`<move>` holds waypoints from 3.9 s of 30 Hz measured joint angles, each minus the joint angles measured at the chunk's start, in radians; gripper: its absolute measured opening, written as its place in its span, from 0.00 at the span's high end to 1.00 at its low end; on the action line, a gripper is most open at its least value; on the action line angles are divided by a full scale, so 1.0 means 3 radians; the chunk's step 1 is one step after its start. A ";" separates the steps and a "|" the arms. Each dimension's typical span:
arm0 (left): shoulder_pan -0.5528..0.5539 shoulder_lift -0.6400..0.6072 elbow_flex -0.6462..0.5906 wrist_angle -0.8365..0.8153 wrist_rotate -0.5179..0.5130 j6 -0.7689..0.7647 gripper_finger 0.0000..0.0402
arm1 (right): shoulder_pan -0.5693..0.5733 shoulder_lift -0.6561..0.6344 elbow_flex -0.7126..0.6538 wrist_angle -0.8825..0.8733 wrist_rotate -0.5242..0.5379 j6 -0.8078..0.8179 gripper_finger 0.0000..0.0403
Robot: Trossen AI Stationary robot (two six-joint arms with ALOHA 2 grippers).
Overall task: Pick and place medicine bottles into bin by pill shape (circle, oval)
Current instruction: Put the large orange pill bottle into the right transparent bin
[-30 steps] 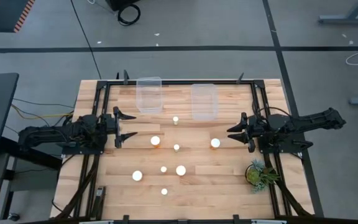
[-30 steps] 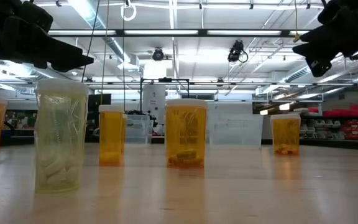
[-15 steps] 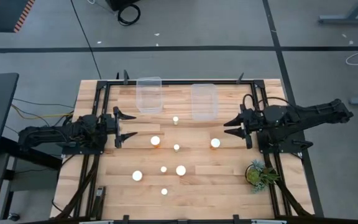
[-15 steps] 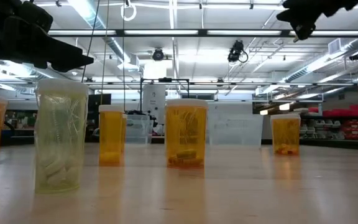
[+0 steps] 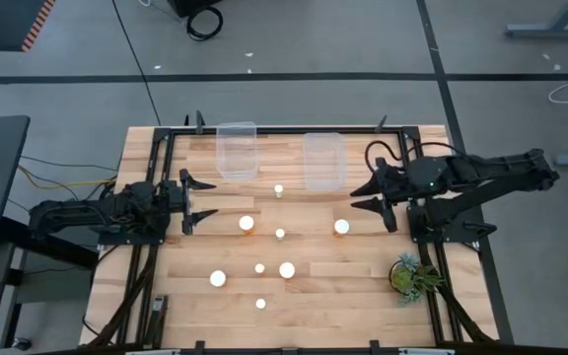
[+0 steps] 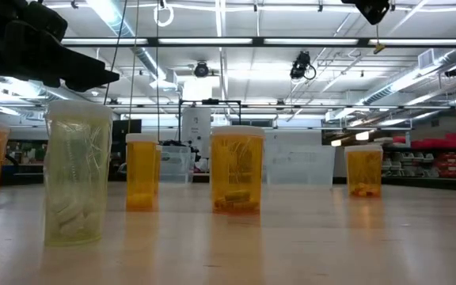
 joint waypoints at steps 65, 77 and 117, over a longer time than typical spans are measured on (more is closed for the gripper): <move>0.0000 0.0000 0.0000 0.0001 0.0000 0.0001 0.15 | 0.0174 0.2066 0.1699 -0.1805 0.0175 -0.0205 0.39; 0.0001 0.0000 0.0000 0.0001 0.0000 0.0001 0.15 | 0.0175 0.2414 0.1699 -0.2015 0.0174 -0.0413 0.39; 0.0000 0.0000 0.0000 0.0001 0.0000 0.0000 0.15 | 0.0079 0.2670 0.0910 -0.1673 0.0085 -0.0421 0.24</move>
